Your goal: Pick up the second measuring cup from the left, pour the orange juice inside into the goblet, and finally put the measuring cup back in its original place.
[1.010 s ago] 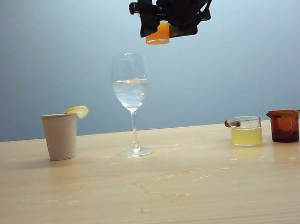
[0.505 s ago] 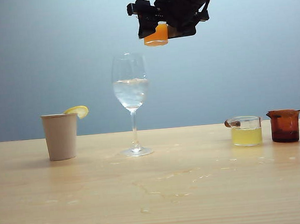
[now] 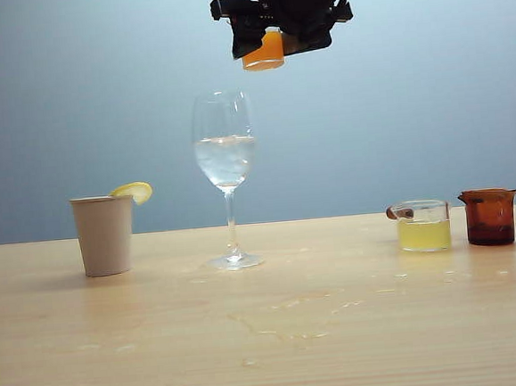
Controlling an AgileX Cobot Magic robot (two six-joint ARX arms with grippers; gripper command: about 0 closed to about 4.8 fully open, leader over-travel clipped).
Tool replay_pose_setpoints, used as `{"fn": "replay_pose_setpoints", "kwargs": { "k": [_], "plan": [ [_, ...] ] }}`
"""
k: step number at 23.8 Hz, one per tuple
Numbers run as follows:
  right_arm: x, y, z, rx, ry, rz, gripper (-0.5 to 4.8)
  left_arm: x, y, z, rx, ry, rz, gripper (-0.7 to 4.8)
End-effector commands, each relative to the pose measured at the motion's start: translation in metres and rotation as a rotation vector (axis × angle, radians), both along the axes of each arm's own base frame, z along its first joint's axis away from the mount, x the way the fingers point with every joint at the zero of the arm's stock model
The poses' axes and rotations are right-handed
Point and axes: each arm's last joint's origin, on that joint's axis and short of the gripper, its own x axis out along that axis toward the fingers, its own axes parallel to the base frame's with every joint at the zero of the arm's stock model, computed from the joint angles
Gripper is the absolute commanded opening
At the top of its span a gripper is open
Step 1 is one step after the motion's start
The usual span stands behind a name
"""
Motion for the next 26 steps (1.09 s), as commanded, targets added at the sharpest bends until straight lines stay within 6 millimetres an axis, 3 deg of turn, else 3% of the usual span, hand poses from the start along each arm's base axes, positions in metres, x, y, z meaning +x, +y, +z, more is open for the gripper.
{"fn": "replay_pose_setpoints", "kwargs": {
  "k": [1, 26],
  "plan": [
    [-0.0024, 0.0004, 0.0086, 0.009, -0.036, 0.002, 2.78, -0.0008, 0.0002, 0.0026, -0.004, -0.018, -0.001, -0.06],
    [-0.0017, 0.0, 0.0079, -0.064, -0.072, -0.015, 2.78, -0.0008, 0.0002, 0.0026, -0.004, -0.018, -0.001, -0.06]
  ]
}}
